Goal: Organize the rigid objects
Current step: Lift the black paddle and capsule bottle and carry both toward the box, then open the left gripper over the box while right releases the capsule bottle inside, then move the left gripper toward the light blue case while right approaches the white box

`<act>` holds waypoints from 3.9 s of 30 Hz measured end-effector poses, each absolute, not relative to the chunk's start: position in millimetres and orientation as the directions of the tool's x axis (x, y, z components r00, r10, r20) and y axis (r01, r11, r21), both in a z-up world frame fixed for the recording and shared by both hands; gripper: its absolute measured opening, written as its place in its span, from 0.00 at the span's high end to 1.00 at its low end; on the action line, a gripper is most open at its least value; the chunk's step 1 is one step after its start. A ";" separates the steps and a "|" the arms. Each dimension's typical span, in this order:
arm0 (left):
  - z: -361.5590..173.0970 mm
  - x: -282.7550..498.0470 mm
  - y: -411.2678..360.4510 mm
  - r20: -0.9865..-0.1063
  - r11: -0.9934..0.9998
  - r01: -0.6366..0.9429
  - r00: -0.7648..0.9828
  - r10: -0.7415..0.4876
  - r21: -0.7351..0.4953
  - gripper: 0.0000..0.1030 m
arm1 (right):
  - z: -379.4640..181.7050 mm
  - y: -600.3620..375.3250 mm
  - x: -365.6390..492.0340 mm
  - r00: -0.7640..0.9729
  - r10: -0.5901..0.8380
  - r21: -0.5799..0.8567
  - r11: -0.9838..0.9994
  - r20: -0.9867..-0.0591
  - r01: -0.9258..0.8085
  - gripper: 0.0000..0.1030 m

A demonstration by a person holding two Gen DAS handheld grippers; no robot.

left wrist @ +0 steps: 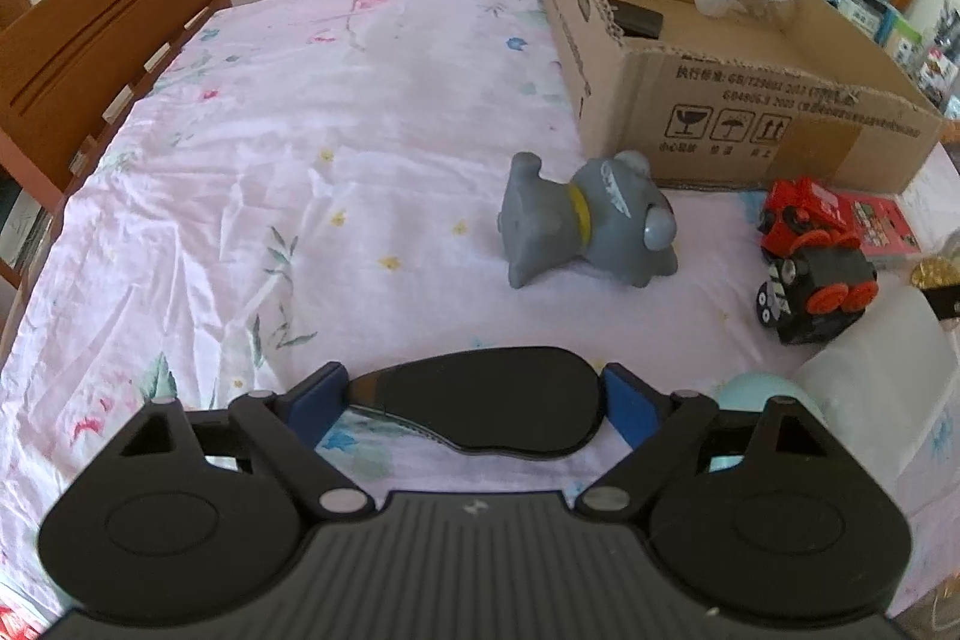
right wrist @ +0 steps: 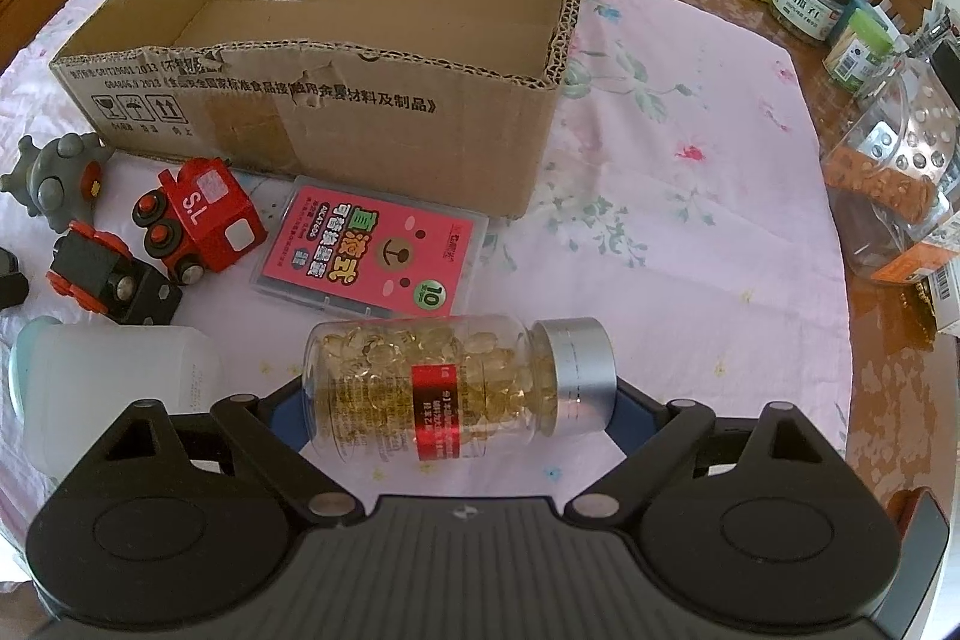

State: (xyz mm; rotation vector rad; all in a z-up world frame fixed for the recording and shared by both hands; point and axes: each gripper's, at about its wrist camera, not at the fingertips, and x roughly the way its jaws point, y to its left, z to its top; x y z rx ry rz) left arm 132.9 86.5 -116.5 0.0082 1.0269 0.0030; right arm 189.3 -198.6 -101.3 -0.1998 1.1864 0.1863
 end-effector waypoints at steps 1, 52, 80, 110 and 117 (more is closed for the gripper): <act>-115.1 133.0 87.0 -0.858 1.000 0.008 0.514 0.008 0.014 0.13 | -100.4 -198.1 188.8 0.362 0.037 -0.061 0.965 -0.931 -0.254 0.07; -24.0 235.0 26.5 -0.685 0.996 0.088 0.726 -0.061 0.005 0.04 | -7.3 -180.9 290.9 0.494 0.268 0.026 0.896 -0.827 -0.443 0.07; -19.8 149.3 83.8 -0.715 0.991 -0.100 0.686 0.132 0.087 0.02 | -1.3 -157.0 272.0 0.550 0.227 0.018 0.933 -0.803 -0.359 0.00; -45.7 97.6 121.5 -0.761 0.994 0.112 0.644 -0.084 -0.015 0.02 | -84.2 -86.0 133.2 0.366 0.109 0.002 0.960 -0.924 -0.282 0.00; -53.3 89.5 114.8 -0.772 0.987 0.153 0.622 -0.129 -0.042 0.02 | -92.5 -103.3 136.7 0.386 0.044 -0.038 0.979 -0.921 -0.202 0.00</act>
